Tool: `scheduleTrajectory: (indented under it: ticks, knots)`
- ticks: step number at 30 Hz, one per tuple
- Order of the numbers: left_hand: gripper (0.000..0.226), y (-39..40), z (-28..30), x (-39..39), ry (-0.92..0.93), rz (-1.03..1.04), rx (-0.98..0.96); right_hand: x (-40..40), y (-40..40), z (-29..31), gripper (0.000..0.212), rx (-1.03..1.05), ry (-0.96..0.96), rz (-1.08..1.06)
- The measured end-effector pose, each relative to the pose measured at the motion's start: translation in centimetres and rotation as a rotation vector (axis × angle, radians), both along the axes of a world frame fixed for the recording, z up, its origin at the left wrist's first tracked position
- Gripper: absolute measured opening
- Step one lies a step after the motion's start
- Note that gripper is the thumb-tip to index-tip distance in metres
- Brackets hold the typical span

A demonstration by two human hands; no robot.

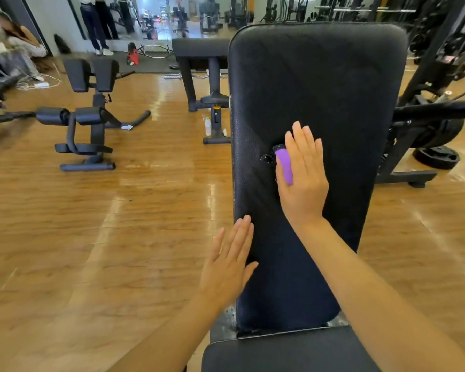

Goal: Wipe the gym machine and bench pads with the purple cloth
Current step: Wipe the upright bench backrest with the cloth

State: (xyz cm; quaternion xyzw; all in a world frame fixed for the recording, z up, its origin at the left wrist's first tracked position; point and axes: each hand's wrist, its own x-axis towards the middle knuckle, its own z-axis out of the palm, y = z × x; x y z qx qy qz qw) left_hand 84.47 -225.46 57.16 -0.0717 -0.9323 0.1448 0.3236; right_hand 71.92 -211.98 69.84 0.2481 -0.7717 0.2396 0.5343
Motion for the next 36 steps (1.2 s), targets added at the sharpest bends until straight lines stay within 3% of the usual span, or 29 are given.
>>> scheduleTrajectory:
  ticks: [7, 13, 18, 26, 32, 36]
  knots:
    - [0.089, -0.1, 0.6, -1.4, -0.009, -0.013, 0.021, 3.7, 1.8, -6.4, 0.058, 0.119, -0.214, 0.115]
    - [0.081, -0.2, 0.6, -1.6, -0.040, -0.079, 0.072, 4.3, 2.9, -7.7, 0.043, 0.268, -0.061, 0.106]
    - [0.078, -0.5, 0.5, -1.5, -0.021, -0.125, 0.104, 2.4, 1.6, -5.6, 0.044, 0.067, 0.033, 0.012]
    - [0.082, -0.5, -0.3, -1.8, -0.031, -0.164, 0.181, 2.7, -2.8, -6.9, 0.036, -0.211, -0.004, 0.051]
    - [0.084, -1.0, -0.6, -2.2, 0.012, -0.206, 0.169, 4.2, -0.1, -11.3, 0.037, -0.069, -0.056, 0.086]
    - [0.083, -1.3, -0.8, -2.6, 0.030, -0.219, 0.154, 3.3, -0.2, -9.7, 0.040, -0.014, -0.010, 0.092]
